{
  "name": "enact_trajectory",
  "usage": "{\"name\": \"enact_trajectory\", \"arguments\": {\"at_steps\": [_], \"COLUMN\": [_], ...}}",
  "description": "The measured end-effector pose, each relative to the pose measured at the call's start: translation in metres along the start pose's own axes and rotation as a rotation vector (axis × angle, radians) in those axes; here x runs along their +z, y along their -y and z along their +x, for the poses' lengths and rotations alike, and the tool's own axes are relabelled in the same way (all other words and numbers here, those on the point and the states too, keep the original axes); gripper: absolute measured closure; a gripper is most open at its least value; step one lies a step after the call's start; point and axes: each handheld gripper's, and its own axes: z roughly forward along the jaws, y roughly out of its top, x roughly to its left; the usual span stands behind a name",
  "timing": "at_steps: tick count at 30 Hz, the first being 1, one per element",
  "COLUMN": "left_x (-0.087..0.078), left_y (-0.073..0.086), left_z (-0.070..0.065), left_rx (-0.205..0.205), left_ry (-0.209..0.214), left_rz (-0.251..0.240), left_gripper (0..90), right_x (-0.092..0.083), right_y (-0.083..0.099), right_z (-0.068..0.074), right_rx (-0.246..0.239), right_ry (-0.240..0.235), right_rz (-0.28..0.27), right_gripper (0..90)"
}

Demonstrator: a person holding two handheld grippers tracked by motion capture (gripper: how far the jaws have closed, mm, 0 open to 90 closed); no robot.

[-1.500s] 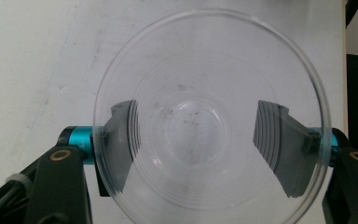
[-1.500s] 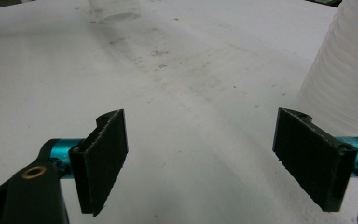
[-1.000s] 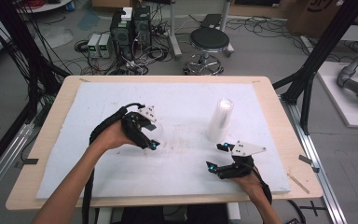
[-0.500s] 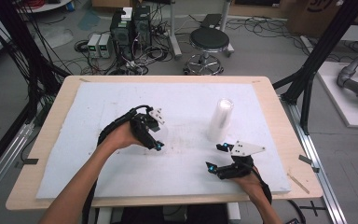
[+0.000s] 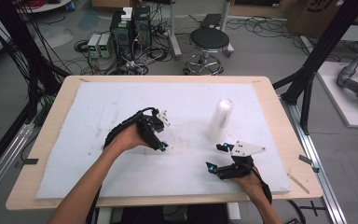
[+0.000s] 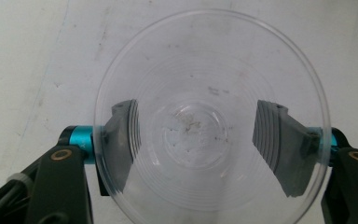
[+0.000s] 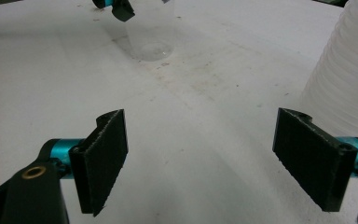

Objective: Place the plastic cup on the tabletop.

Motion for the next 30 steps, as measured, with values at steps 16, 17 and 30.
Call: {"name": "enact_trajectory", "arguments": {"at_steps": [16,17,30], "left_x": [0.002,0.004,-0.001], "left_y": [0.001,0.002,0.018], "left_z": [0.0,0.001,0.003], "left_rx": [-0.007,-0.019,-0.044], "left_ry": [0.015,0.034,0.054], "left_rz": [-0.018,-0.023,-0.087], "left_gripper": [23.5,16.9,12.7], "right_x": [0.0,0.0,0.0], "right_y": [0.0,0.0,0.0], "right_z": [-0.001,-0.001,-0.001], "right_rx": [0.001,-0.001,-0.001], "right_ry": [-0.001,0.0,0.0], "right_rz": [-0.002,-0.002,-0.007], "right_gripper": [17.6,17.5,17.5]}}
